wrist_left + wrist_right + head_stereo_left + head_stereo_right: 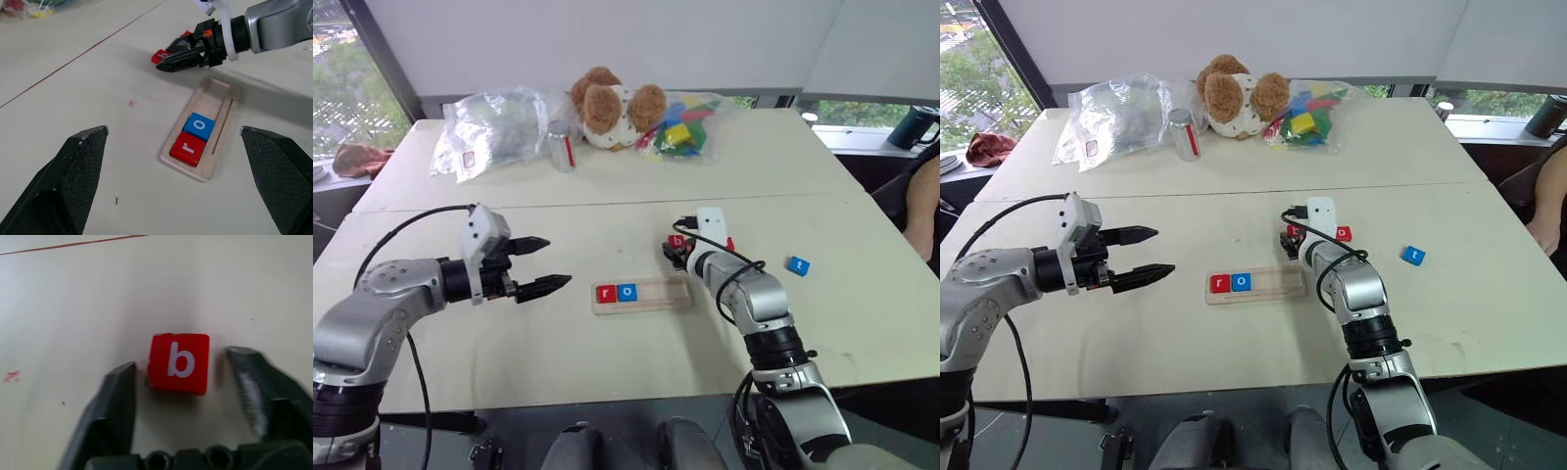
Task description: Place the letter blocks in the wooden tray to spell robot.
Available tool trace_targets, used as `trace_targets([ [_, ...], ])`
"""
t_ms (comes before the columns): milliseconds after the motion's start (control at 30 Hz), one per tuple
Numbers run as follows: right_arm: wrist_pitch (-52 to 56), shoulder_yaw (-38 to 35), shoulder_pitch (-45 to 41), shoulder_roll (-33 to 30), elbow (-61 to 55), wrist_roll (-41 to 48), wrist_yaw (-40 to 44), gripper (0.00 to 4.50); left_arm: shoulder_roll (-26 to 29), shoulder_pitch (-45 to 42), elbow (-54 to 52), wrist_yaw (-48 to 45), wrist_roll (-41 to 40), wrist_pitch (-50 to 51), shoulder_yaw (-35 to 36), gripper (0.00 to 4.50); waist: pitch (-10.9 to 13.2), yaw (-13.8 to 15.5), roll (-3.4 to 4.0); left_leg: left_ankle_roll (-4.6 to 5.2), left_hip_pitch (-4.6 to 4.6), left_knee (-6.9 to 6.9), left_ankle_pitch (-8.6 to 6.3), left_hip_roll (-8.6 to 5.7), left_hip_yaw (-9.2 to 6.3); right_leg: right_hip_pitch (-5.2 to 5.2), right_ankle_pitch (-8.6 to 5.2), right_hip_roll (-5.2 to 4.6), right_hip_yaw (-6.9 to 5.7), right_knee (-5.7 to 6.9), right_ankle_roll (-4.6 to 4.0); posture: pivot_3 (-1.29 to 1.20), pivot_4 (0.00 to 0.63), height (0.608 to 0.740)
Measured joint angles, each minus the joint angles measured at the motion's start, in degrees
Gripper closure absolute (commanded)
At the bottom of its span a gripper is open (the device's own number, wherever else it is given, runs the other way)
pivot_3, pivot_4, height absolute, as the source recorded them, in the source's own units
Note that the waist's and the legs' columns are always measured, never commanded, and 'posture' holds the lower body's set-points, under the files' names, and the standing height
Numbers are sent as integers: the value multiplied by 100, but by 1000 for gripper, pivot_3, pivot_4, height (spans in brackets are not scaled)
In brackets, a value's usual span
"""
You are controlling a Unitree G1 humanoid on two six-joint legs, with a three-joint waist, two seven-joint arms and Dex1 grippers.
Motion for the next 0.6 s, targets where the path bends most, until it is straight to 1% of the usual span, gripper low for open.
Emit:
trace_targets([
  [33, -22, 2, 3, 34, 0, -32, -11, 3334, -3, -2, 0, 5, 1, -6, -5, 0, 0, -7, 0, 0, 0, -1, 0, 1, 0, 0, 0, 2, 0, 0, 0, 0, 150, 740],
  [167, -145, 66, 3, 52, 28, -301, -151, 3346, -4, -75, 0, -10, 1, -22, -149, 0, 0, -11, 0, -2, 1, -1, 1, 2, 0, 0, 0, 3, 0, 0, 0, 0, 150, 740],
  [233, -260, 153, 0, -101, 11, -516, -185, 3346, -2, -148, 8, -94, 19, -87, -308, 0, 1, 11, 1, -2, -1, 0, 2, -1, 2, 0, 0, 2, 1, 0, 0, 0, 150, 740],
  [300, -216, 59, 45, -277, -269, -617, -209, 3346, -1, -244, 32, -204, 109, -149, -515, 0, 1, 58, 2, -3, -4, 1, 2, -2, 0, -1, 0, 0, 0, -1, 0, 0, 150, 740],
  [333, -108, -71, 178, -315, -670, -632, -237, 3346, -2, -312, 81, -284, 134, -196, -649, 0, 1, 71, 2, -3, -5, 0, 2, -1, -2, 0, 0, 1, 0, -1, 0, 0, 150, 740],
  [433, 494, -561, 946, -297, -2195, -627, -400, 3346, -21, -518, 210, -544, 266, -373, -992, 0, 0, 71, 0, 1, -11, -6, -1, -1, -9, -1, 0, 3, -1, 2, 0, 0, 150, 740],
  [533, 1306, -1113, 1671, -163, -3257, -696, -682, 3346, -63, -746, 419, -716, 388, -511, -1175, 0, 0, 52, 0, 5, -13, -1, -2, -3, 0, 0, 0, 3, 2, 0, 0, 0, 150, 740],
  [600, 1778, -1337, 1960, 26, -3817, -761, -841, 3346, -114, -920, 560, -816, 457, -592, -1289, 0, 0, 16, 0, 35, -6, 1, -18, -2, 10, 0, 0, 5, 7, 0, 0, 0, 150, 740],
])
